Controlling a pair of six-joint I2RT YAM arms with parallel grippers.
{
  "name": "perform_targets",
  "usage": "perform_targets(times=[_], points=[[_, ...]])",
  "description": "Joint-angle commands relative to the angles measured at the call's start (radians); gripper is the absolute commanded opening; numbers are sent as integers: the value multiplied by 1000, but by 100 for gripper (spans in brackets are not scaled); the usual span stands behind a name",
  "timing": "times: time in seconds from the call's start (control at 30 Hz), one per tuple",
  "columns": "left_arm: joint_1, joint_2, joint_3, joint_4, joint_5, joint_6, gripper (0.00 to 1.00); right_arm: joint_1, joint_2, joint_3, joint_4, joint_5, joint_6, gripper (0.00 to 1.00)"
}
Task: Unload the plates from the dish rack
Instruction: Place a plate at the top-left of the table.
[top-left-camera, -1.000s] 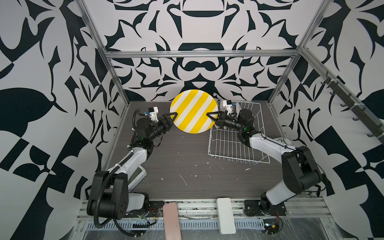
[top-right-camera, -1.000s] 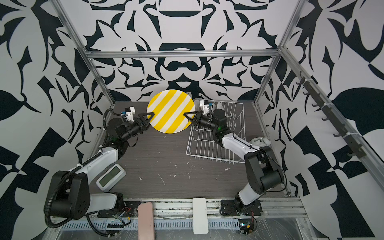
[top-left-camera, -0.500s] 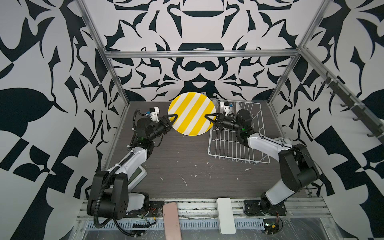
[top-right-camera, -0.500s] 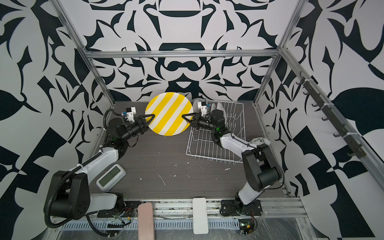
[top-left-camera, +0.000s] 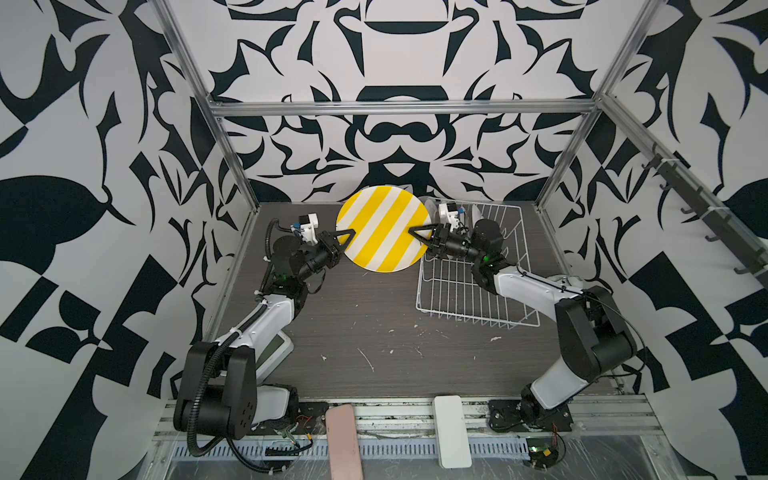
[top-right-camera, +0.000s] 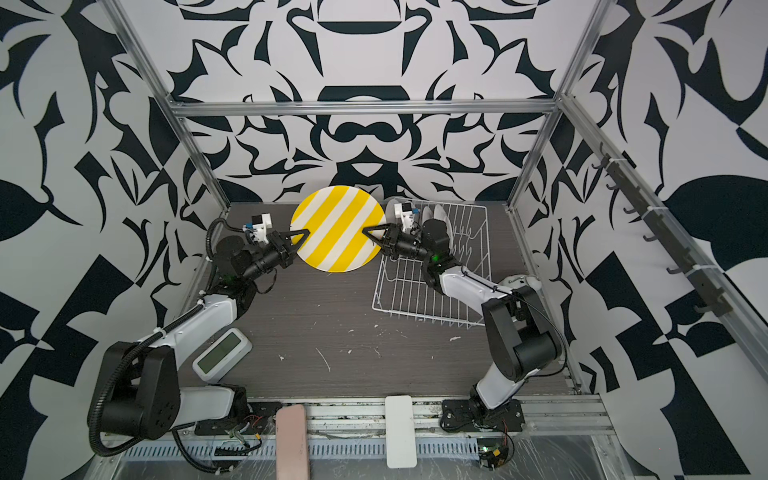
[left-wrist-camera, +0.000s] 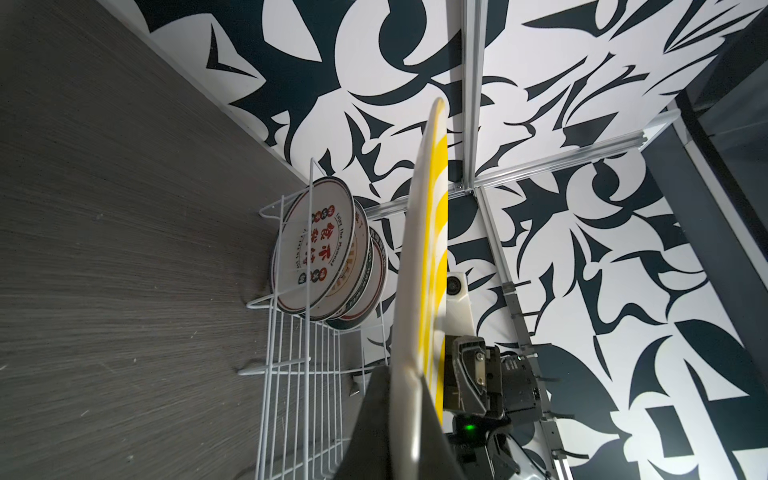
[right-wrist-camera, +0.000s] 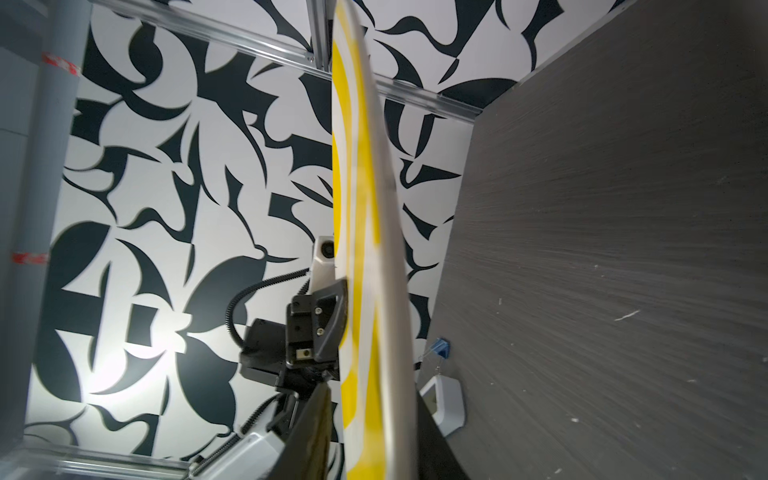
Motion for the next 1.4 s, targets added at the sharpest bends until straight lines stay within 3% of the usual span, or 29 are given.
perform_targets(times=[0.0,0.3,0.67,1.2,1.37], points=[[12,-11,-16,10,-3,21,0,8,-39,45,131,-35,5,43],[81,-85,-36,-11,-17,18,0,3,-38,49,100,-41,12,58],[237,-108,-54,-17,10,12,0,-15,-54,54,7,-38,-21,75],[479,-56,-103,30,53,16,0,-18,-131,94,-306,-2,-216,80],[547,32,-116,68,53,30,0,-18,-147,107,-384,6,-257,80]])
